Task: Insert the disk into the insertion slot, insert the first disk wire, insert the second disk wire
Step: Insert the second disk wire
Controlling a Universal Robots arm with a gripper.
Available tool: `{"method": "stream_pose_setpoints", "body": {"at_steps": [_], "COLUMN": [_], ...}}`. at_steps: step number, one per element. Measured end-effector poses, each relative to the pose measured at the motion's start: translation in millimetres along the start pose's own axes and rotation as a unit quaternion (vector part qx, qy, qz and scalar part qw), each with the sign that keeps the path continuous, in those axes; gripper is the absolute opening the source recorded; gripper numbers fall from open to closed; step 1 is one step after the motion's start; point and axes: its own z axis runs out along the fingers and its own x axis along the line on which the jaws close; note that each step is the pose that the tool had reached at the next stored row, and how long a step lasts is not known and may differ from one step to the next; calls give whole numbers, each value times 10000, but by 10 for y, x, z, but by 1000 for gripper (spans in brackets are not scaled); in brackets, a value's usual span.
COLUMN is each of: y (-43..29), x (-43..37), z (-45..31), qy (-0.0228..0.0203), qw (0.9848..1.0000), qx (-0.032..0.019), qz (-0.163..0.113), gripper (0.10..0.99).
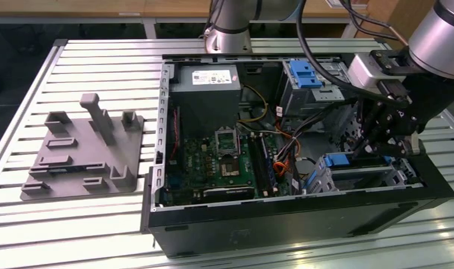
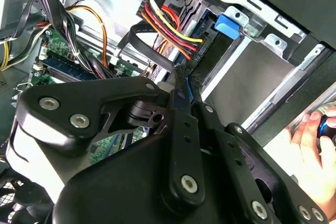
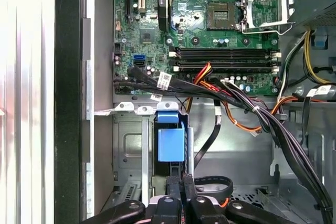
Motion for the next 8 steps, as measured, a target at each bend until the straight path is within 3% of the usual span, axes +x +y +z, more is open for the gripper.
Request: {"method": "stream_pose_setpoints", "body": {"at_steps": [8], "y": [0], "x": [1], "z": [17], "qy": [0], "qw": [10000], "qx": [15], "qz": [0], "gripper": [145]}}
